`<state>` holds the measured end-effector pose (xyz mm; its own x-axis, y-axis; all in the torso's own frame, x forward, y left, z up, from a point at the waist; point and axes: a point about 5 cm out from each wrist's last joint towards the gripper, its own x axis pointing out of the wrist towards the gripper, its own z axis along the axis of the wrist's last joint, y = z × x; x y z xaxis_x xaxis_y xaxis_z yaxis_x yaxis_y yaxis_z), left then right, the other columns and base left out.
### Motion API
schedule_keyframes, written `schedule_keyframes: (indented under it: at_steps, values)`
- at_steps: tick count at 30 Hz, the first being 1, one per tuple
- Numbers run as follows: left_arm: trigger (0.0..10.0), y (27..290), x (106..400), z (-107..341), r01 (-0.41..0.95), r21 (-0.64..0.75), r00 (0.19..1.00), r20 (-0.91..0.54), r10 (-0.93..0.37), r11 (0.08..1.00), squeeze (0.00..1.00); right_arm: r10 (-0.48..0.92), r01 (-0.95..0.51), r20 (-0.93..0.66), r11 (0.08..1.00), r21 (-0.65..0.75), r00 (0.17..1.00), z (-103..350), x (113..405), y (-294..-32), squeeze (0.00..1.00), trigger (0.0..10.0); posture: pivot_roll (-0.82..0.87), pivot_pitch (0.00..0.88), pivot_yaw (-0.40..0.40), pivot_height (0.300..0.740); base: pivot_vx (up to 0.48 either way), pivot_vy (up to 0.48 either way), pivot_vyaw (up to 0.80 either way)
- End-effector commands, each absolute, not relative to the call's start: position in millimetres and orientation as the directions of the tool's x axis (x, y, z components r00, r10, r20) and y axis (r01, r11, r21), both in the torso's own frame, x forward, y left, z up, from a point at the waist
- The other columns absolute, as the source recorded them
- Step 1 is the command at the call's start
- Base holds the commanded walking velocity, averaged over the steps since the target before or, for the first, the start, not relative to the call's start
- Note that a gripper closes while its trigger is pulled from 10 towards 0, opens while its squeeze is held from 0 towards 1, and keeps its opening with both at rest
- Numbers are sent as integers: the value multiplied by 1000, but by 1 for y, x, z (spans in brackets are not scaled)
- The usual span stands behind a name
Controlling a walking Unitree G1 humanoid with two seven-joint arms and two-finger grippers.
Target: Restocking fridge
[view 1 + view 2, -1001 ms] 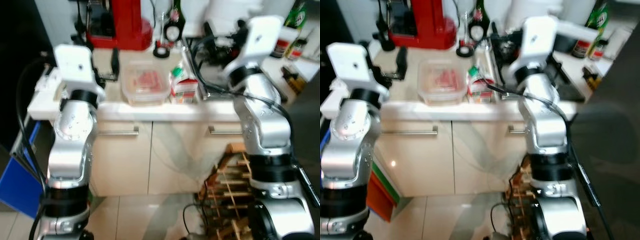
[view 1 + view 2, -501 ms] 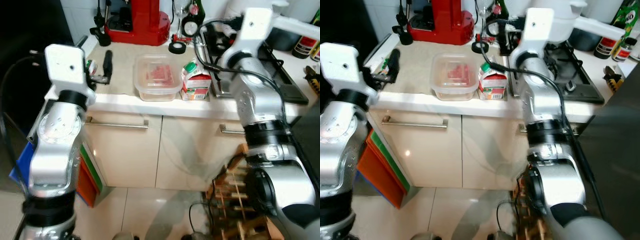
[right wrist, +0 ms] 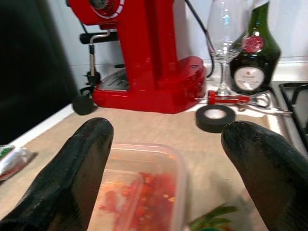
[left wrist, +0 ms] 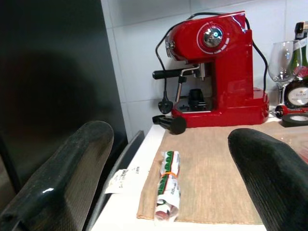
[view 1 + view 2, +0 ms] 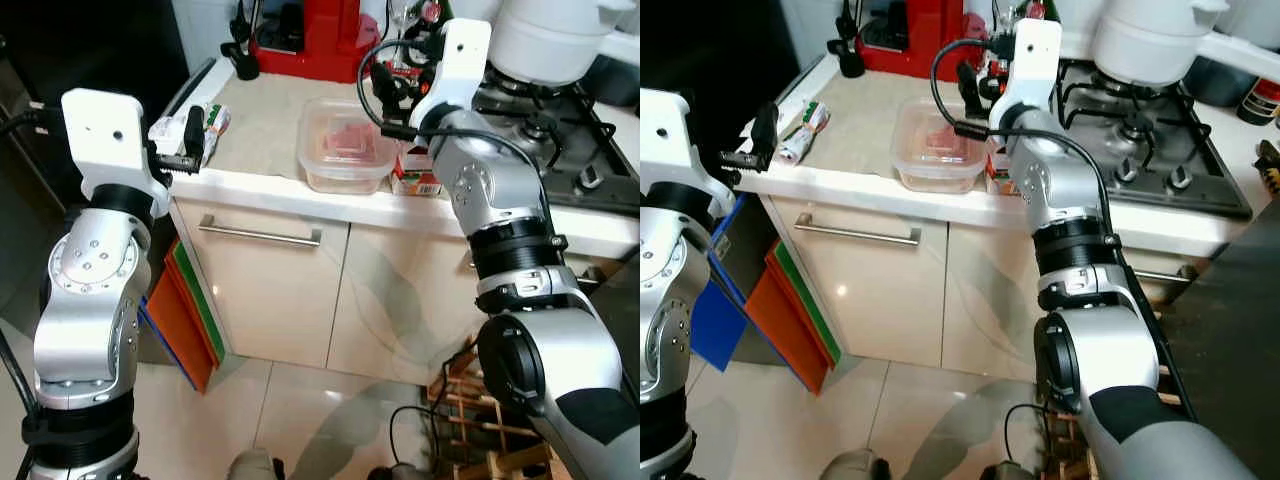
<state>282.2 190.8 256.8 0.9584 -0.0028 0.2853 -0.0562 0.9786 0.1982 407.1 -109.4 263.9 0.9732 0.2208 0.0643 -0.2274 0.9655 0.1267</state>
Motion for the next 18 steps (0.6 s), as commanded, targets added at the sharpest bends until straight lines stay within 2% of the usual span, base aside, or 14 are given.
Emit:
schedule_keyframes:
  at_steps: [1,10,18]
  values:
    - [10000,190,282,263,-50,203,954,300,-14,978,0,198,-203,65,975,91,978,272,409,-114,0,10000,200,61,-4,726,0,0,0]
    - [10000,188,285,261,-50,189,956,294,-8,981,0,186,-187,24,980,64,982,266,408,-117,0,10000,172,57,-13,726,0,0,0]
    - [10000,184,287,260,-44,183,956,294,-12,982,0,214,-210,-24,971,118,977,258,407,-114,0,10000,166,47,-15,726,0,0,0]
